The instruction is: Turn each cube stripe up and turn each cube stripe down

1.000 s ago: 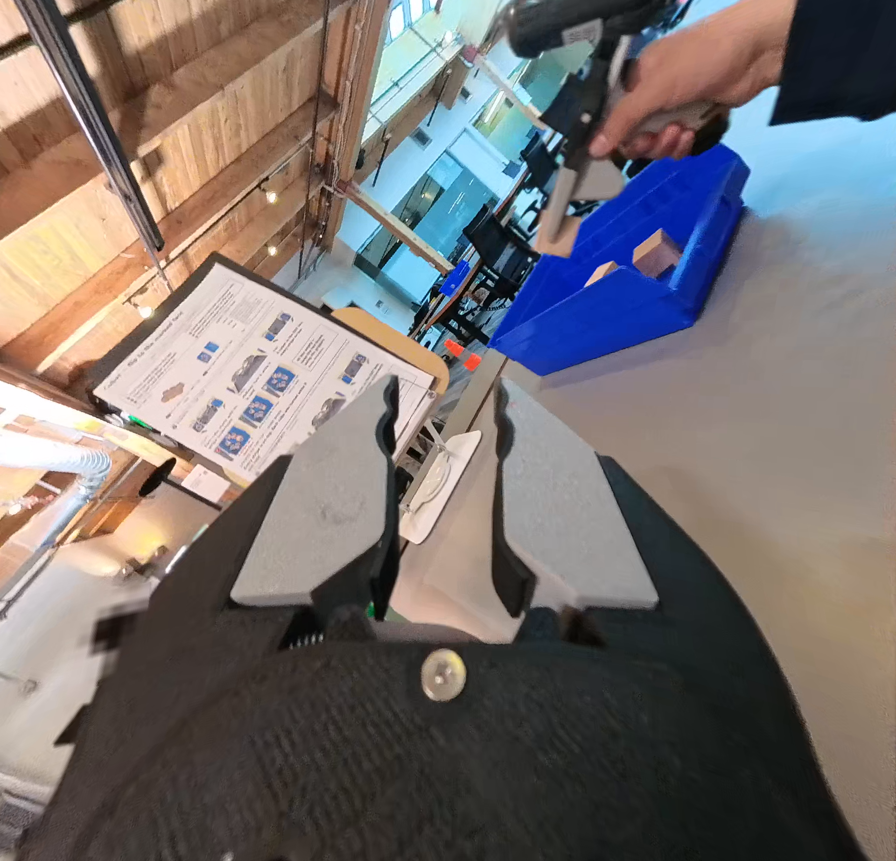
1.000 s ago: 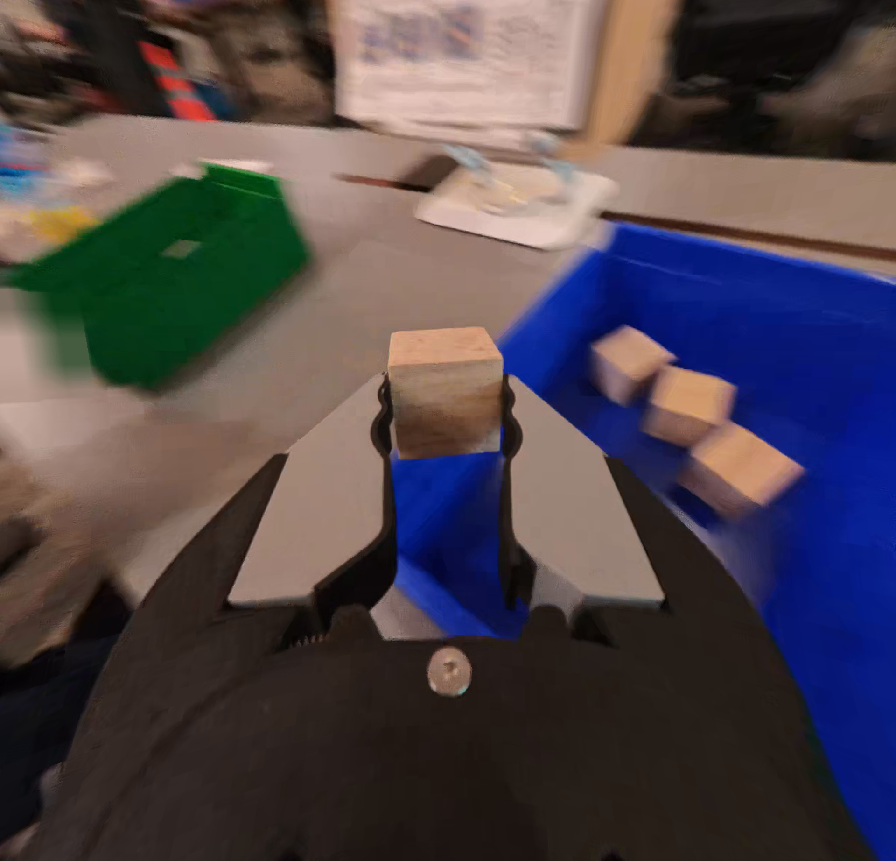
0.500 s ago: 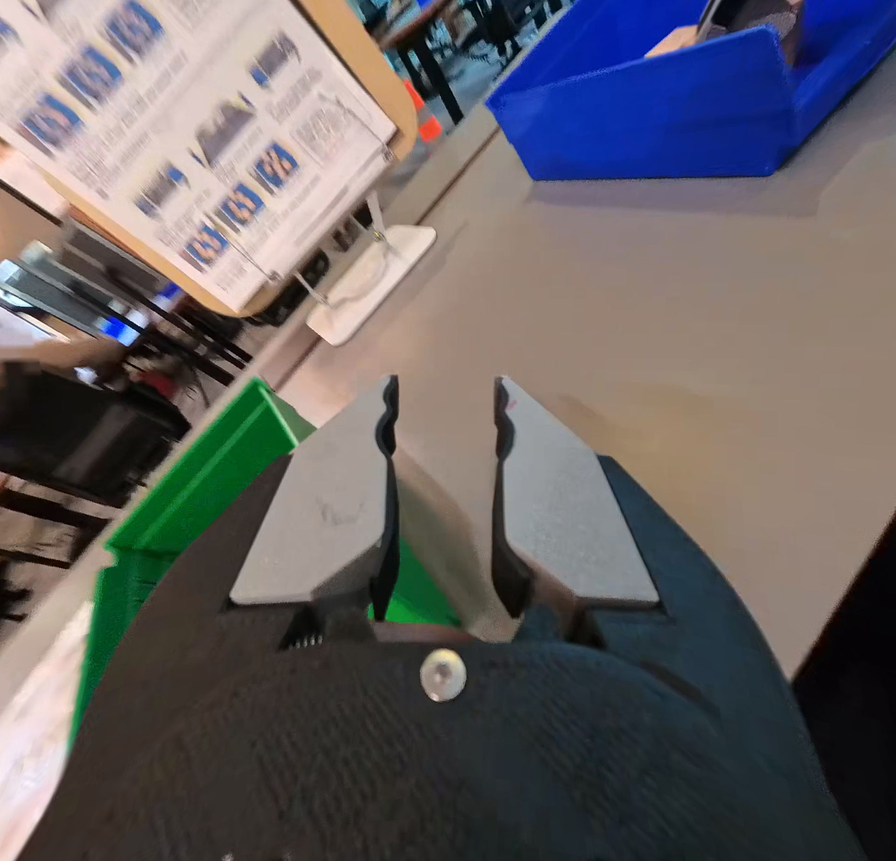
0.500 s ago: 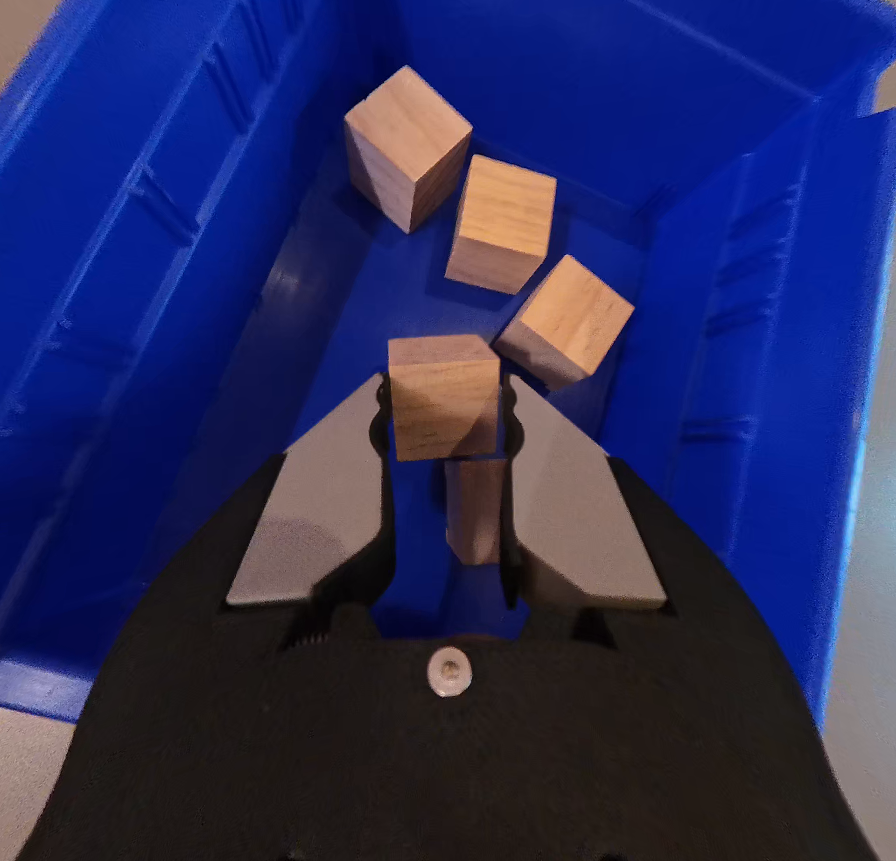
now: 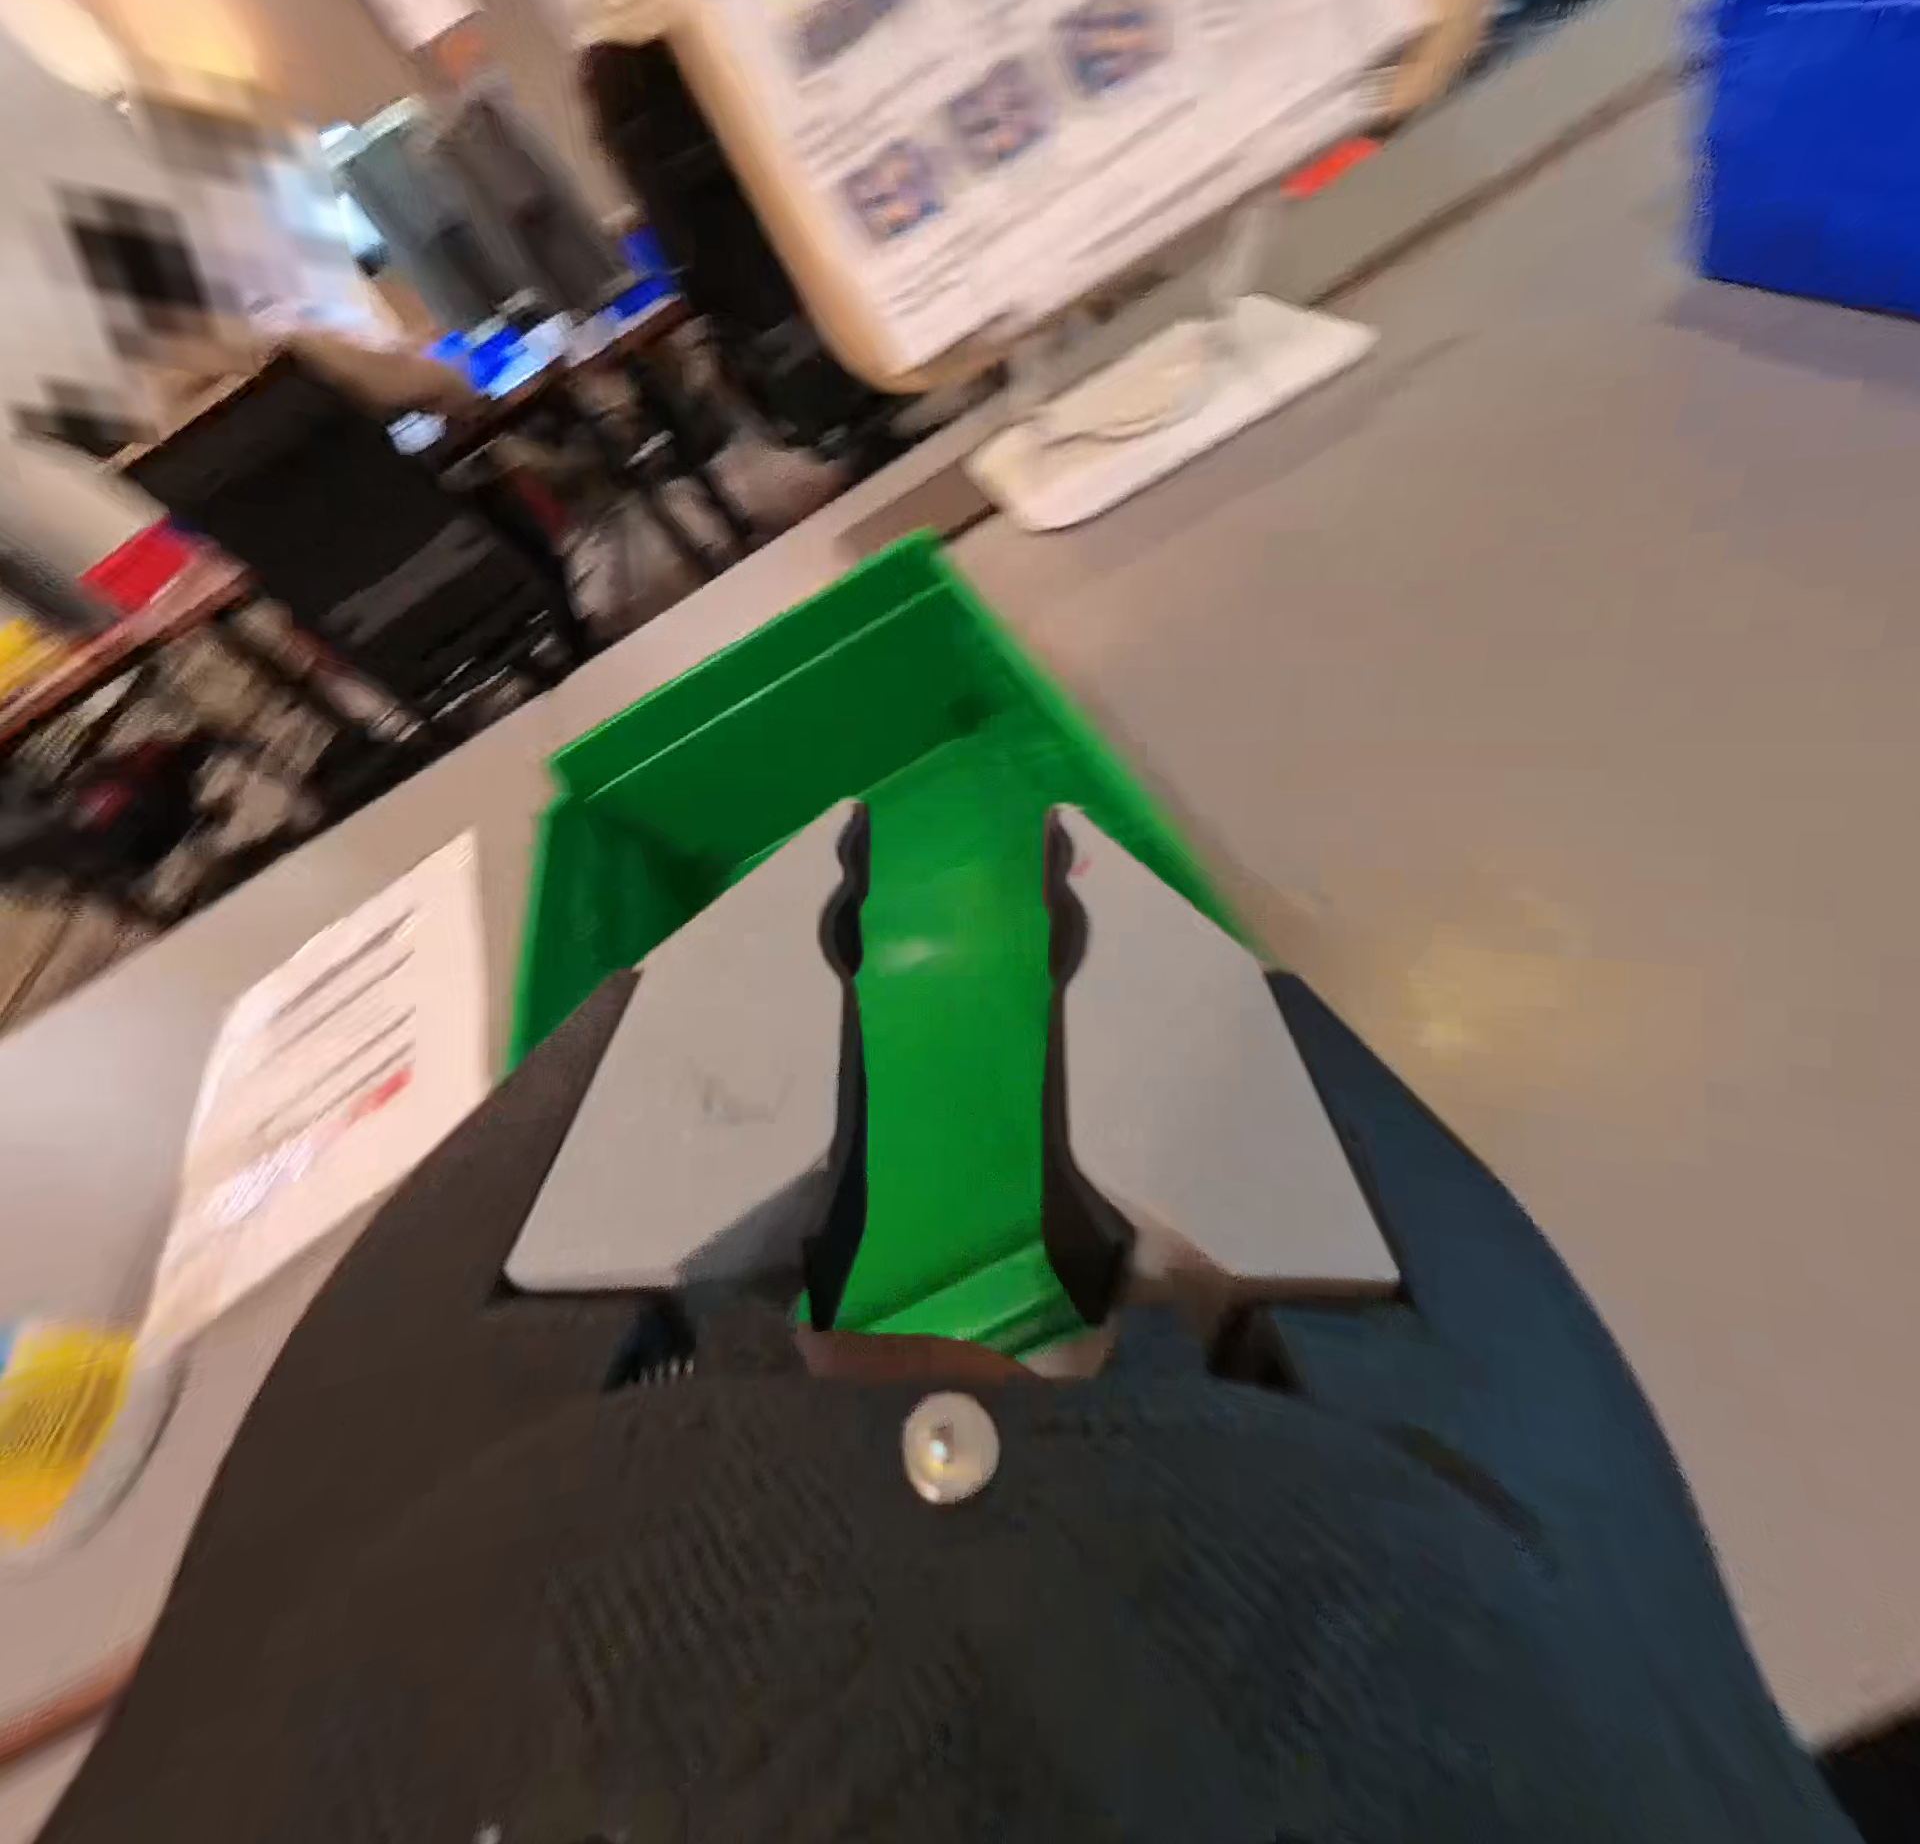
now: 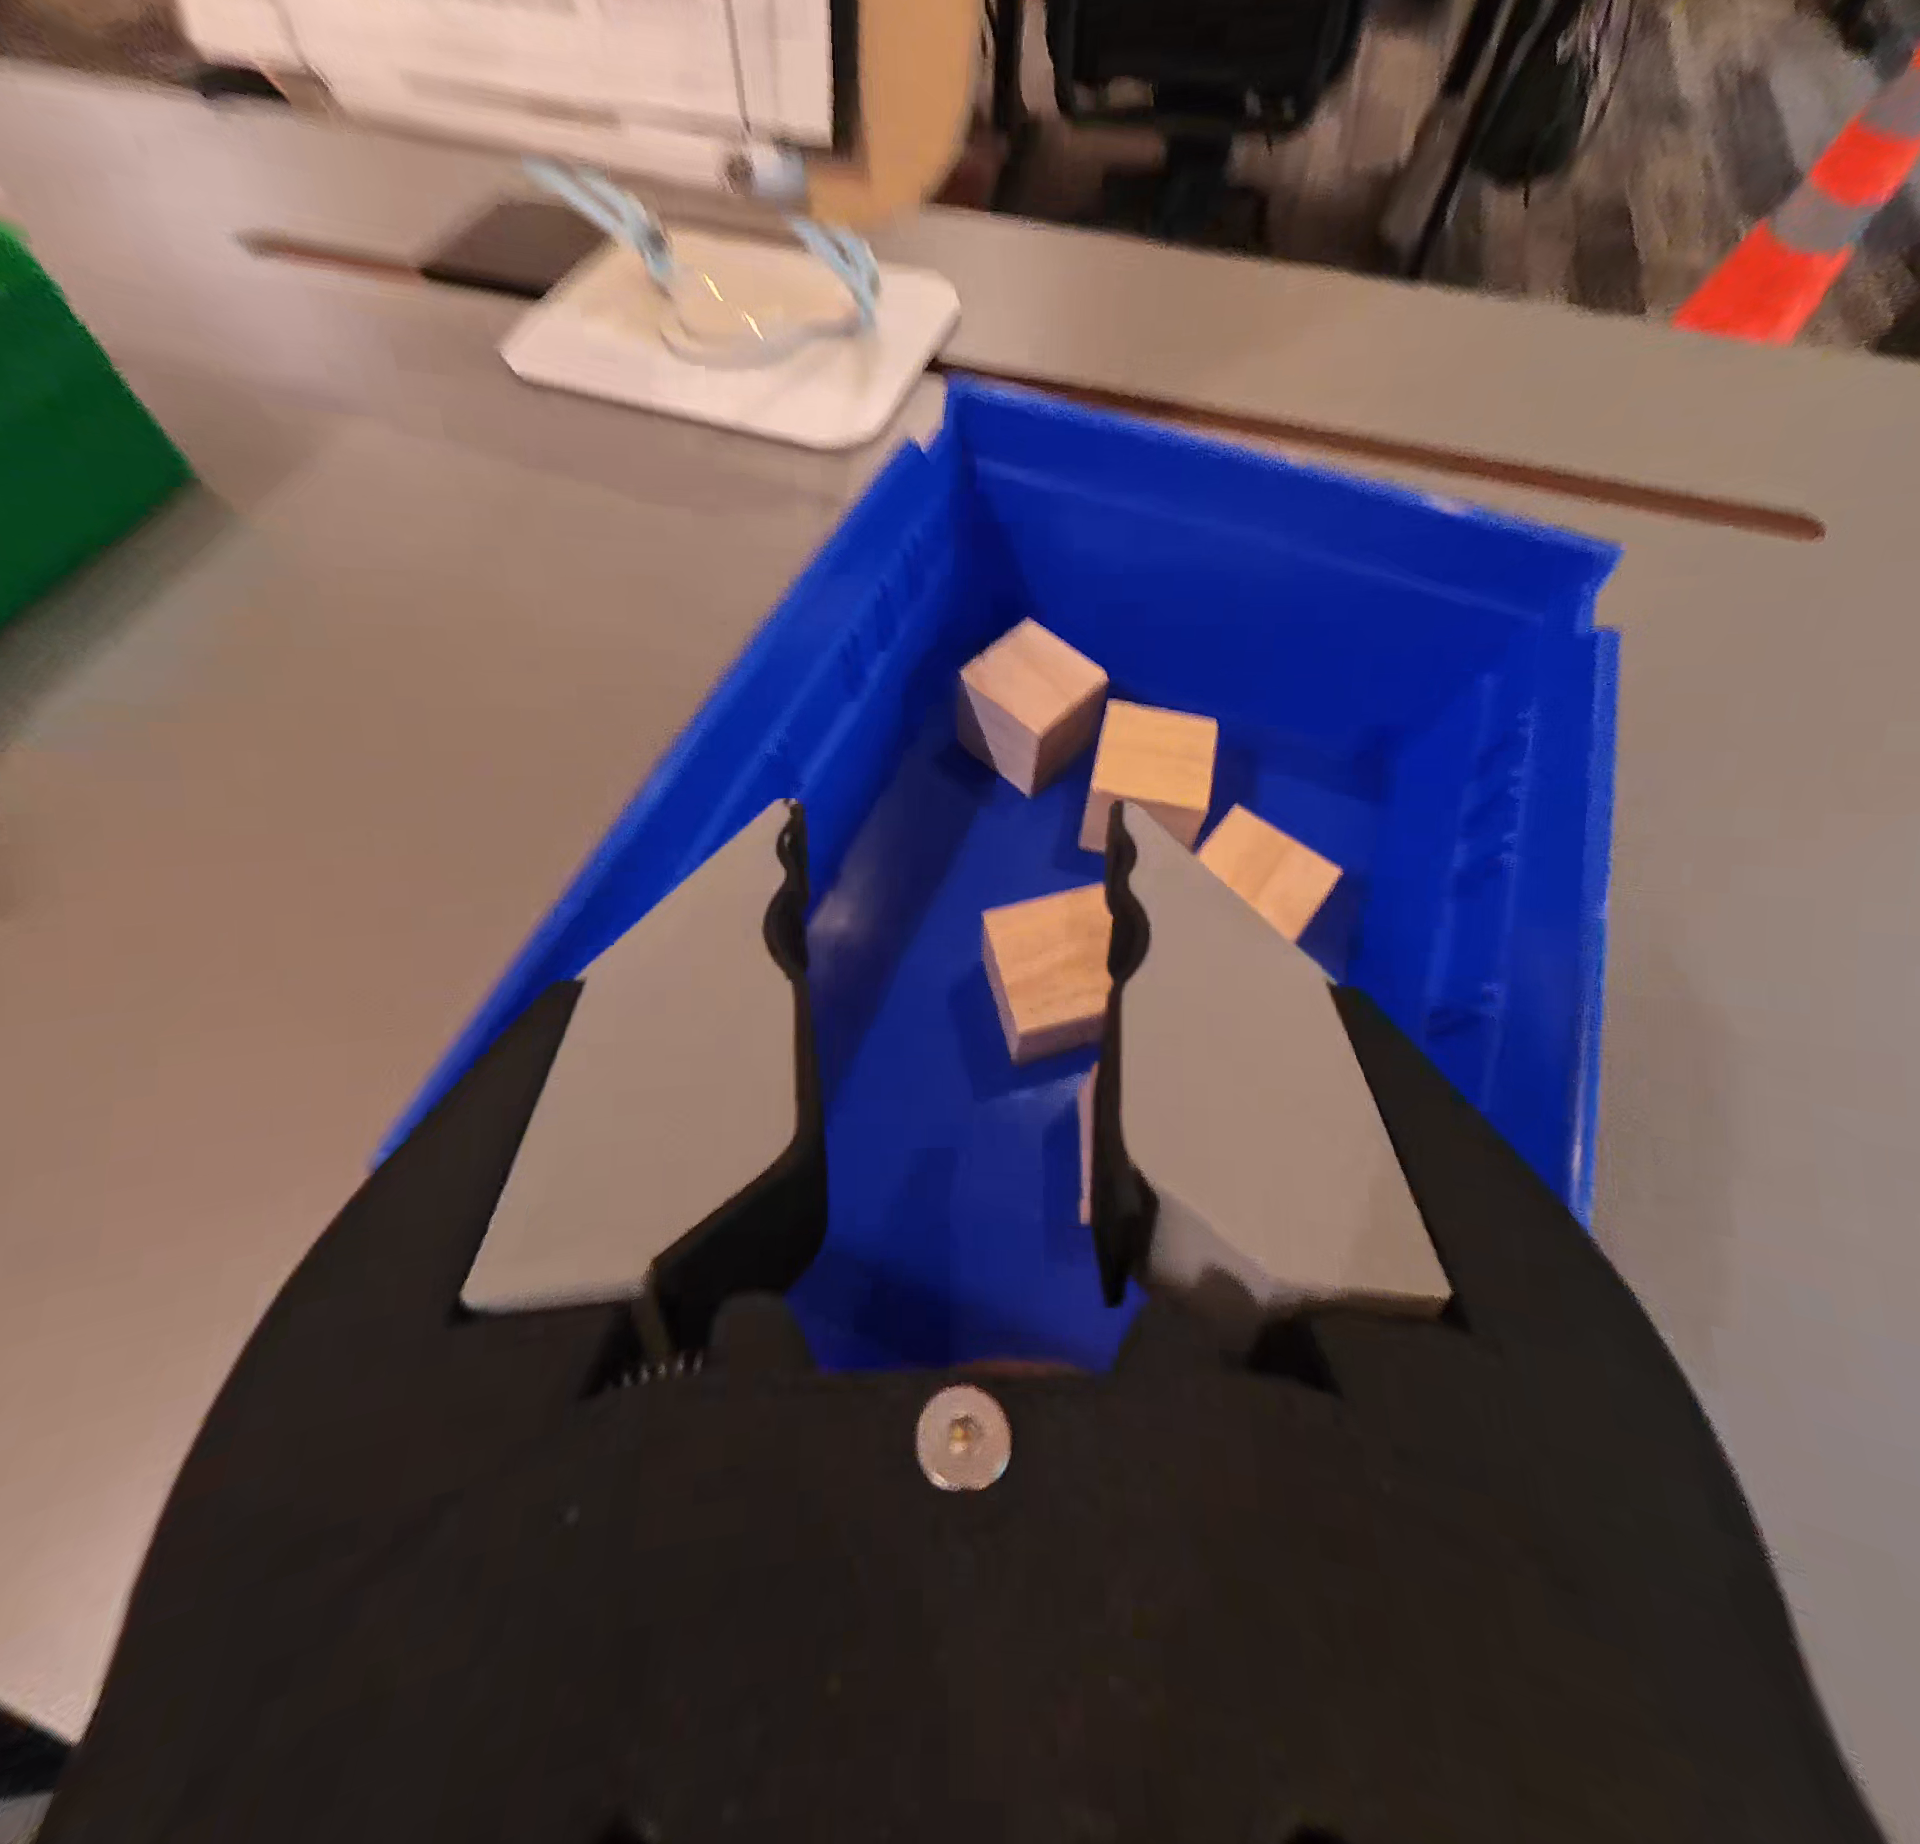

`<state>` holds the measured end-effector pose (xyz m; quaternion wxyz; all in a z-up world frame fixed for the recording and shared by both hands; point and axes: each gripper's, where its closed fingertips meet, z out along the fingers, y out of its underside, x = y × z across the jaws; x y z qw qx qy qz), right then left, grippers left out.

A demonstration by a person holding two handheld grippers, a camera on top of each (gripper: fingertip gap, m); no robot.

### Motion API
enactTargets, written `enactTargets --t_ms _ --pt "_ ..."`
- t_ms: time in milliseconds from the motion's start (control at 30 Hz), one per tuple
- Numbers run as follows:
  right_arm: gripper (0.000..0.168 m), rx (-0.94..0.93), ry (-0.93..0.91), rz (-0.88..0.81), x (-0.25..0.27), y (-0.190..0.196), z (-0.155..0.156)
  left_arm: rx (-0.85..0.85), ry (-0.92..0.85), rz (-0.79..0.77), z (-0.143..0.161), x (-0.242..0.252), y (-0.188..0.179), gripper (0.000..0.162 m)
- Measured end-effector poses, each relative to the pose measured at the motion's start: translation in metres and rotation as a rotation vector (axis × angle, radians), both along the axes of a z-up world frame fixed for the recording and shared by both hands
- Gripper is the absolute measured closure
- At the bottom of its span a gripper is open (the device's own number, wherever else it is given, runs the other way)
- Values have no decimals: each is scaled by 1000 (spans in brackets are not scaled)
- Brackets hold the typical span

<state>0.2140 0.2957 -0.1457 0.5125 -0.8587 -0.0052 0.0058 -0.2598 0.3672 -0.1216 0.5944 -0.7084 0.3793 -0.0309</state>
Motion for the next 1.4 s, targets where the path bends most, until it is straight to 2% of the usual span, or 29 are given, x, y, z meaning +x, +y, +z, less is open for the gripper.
enactTargets --t_ms 33,100,200,333,400,500,600,700,733,867,967,1133,1167,1200,1333,1400 --pt "113 44 13 12 -4 -1 10 -4 -33 92 4 -24 14 130" --pt "114 108 35 25 -10 -4 26 -46 -93 209 1 -61 31 124" --pt "114 139 57 52 -19 -7 35 -103 -113 261 -13 -82 48 119" --pt "114 134 48 65 -27 -7 36 -214 -139 225 -36 -59 72 117" --pt "114 125 42 71 -30 -7 35 -276 -96 220 -51 -46 93 116" --pt "114 123 36 89 -35 -9 35 -388 -77 286 -75 -40 135 121" --pt "113 124 29 97 -37 -10 37 -559 -43 381 -110 -49 163 122" --pt "113 125 14 95 -36 -12 39 -551 -25 447 -119 -57 180 131" --pt "113 128 9 92 -35 -13 40 -548 -27 457 -119 -57 182 130" --pt "113 150 11 89 -32 -17 48 -553 27 453 -121 -48 178 112" --pt "113 172 8 79 -28 -23 54 -517 57 452 -121 -44 177 116" --pt "113 204 29 73 -23 -31 63 -411 35 523 -115 -53 186 111" --pt "113 204 32 73 -22 -31 63 -441 31 515 -123 -51 184 106" --pt "113 203 36 71 -21 -31 62 -439 31 519 -126 -50 184 89" --pt "113 196 46 68 -20 -31 60 -433 104 546 -131 -53 186 80" --pt "113 196 35 66 -21 -32 61 -454 84 528 -128 -49 185 84"
